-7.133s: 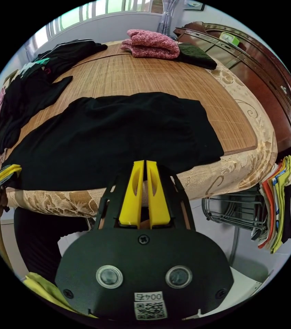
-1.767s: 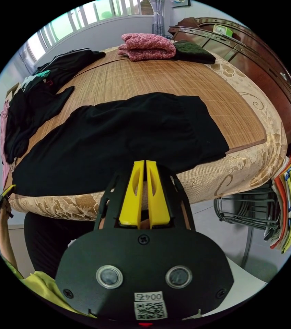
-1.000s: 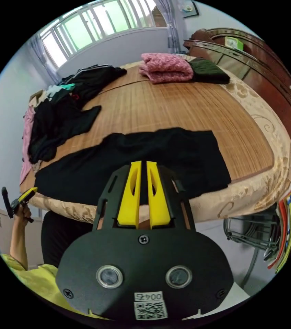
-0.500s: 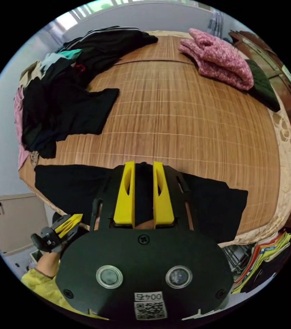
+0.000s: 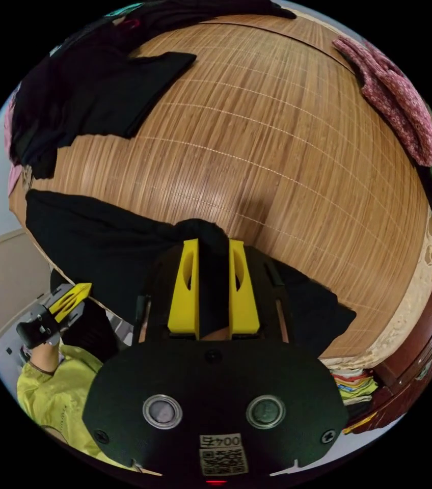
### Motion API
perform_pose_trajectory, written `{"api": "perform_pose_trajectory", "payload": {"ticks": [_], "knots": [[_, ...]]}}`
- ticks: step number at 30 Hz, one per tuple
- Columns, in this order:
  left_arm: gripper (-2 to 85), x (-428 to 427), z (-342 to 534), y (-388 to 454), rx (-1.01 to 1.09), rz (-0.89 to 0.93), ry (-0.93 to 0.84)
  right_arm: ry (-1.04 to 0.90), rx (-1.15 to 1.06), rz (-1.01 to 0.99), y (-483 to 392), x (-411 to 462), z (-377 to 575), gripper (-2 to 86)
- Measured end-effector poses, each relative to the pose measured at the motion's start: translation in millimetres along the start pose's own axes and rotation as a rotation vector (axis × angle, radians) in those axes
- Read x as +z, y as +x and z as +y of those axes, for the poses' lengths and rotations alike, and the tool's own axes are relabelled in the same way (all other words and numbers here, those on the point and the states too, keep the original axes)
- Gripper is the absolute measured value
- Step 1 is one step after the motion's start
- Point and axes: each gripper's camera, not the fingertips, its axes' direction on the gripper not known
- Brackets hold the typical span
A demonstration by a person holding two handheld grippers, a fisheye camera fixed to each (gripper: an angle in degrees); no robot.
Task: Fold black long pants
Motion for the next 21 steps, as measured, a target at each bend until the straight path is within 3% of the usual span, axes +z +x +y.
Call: {"api": "perform_pose_trajectory", "payload": {"ticks": [3,11,15,21], "knots": [[0.2,-6,-13,9,0.024,-0.023,-0.011,0.037,0.047,0.003,3,-4,-4,4.3],[0.2,-20,-34,20,0.011,-0.014,-0.016,0.223,0.300,-0.249,31,-4,22,6.7],[0.2,-25,-44,23,0.005,-0.003,-0.032,0.419,0.363,-0.134,31,-28,84,8.2],[0.3,-39,-55,20,-0.035,0.026,-0.070,0.236,0.207,0.050,-26,29,168,6.4]]}}
